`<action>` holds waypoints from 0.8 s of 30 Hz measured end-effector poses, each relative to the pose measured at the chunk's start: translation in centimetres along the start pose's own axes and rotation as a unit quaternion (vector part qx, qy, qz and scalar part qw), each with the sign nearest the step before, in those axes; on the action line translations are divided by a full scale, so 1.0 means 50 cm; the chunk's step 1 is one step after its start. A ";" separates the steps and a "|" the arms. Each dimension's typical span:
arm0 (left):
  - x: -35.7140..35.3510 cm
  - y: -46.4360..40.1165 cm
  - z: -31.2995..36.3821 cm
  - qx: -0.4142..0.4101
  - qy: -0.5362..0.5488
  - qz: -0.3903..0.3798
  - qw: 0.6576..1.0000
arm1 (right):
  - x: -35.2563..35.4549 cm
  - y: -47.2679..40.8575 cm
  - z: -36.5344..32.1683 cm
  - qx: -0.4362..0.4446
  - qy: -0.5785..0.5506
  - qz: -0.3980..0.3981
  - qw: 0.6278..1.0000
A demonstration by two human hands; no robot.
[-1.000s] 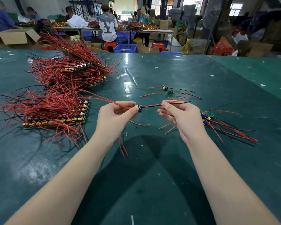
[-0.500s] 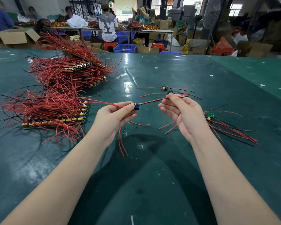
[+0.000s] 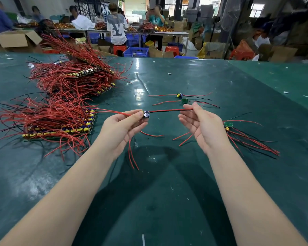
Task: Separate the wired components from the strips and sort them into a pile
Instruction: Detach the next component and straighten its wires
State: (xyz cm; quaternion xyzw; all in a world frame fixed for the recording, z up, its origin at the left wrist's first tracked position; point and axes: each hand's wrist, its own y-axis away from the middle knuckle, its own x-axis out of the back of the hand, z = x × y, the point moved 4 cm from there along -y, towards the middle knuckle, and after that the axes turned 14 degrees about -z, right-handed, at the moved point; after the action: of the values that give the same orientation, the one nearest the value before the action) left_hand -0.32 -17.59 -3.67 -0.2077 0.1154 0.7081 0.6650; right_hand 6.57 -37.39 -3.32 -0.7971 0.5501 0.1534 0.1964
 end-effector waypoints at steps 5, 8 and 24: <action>-0.004 -0.001 0.000 0.005 0.045 -0.010 0.999 | 0.011 -0.002 0.005 0.001 0.027 0.019 0.999; -0.009 -0.002 -0.003 0.005 0.055 -0.017 0.998 | 0.023 -0.002 0.004 0.013 0.048 0.046 0.998; 0.005 -0.004 -0.001 0.016 0.061 0.009 0.998 | 0.024 0.002 0.002 -0.039 -0.074 0.011 0.996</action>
State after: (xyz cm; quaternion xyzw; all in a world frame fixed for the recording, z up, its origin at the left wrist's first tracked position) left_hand -0.12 -17.36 -3.82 -0.2393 0.1691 0.6979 0.6535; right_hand 6.89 -38.36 -3.95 -0.7843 0.5366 0.2359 0.2032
